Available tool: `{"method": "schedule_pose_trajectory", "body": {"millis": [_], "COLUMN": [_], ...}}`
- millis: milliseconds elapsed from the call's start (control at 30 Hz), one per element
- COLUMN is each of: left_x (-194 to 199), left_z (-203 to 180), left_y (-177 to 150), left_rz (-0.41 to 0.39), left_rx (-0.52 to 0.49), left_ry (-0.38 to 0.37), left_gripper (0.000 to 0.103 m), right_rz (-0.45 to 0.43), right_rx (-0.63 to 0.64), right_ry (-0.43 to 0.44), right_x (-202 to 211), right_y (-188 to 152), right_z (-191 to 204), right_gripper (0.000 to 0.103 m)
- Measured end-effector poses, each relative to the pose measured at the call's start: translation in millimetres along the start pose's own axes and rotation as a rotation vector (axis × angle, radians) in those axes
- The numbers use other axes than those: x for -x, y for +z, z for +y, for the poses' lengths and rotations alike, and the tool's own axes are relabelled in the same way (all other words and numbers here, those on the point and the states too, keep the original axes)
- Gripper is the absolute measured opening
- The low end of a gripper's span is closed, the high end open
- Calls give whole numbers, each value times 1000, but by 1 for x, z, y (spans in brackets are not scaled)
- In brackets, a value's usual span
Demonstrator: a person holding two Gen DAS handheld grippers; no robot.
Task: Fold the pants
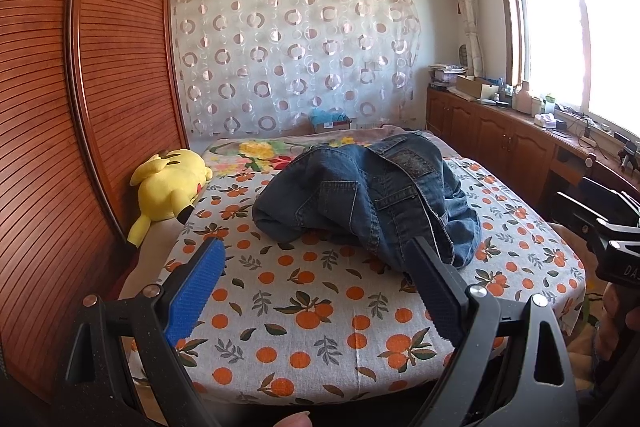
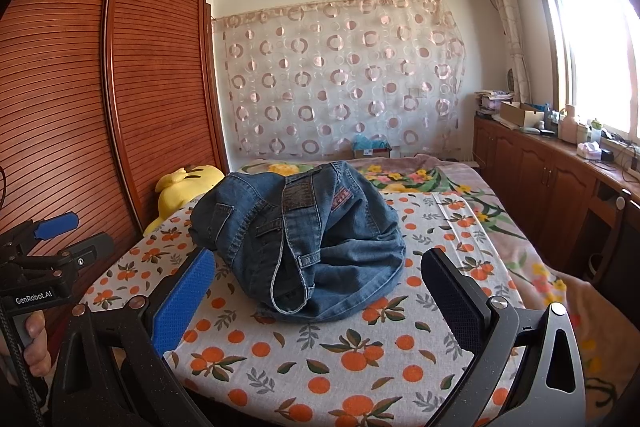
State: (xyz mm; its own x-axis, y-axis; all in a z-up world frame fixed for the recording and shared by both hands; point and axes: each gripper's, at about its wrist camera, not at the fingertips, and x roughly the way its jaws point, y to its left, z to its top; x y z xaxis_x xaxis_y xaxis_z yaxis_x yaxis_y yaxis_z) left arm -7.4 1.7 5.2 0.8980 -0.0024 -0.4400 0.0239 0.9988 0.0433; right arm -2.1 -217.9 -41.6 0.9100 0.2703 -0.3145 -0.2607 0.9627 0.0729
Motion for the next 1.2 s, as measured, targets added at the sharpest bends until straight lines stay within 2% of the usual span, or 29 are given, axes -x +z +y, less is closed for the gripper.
{"method": "schedule_pose_trajectory", "body": {"millis": [433, 700, 933, 1100, 1200], "left_x": [0, -3, -28, -56, -71], "left_z": [-9, -11, -10, -7, -3], "left_y": [0, -3, -10, -18, -22], "left_rz": [-4, 16, 64, 109, 124], "left_rx": [-6, -10, -36, -48, -51], "left_ry": [-5, -34, -78, -100, -103], "left_gripper": [92, 92, 92, 92, 92], "right_rz": [1, 7, 39, 92, 118], "right_rx": [0, 1, 9, 25, 40], "right_ry": [1, 0, 9, 40, 63], "right_x": [0, 1, -12, -38, -52], "right_y": [0, -1, -2, 2, 6], "right_z": [1, 2, -8, -18, -19], "right_gripper": [103, 103, 103, 102, 97]}}
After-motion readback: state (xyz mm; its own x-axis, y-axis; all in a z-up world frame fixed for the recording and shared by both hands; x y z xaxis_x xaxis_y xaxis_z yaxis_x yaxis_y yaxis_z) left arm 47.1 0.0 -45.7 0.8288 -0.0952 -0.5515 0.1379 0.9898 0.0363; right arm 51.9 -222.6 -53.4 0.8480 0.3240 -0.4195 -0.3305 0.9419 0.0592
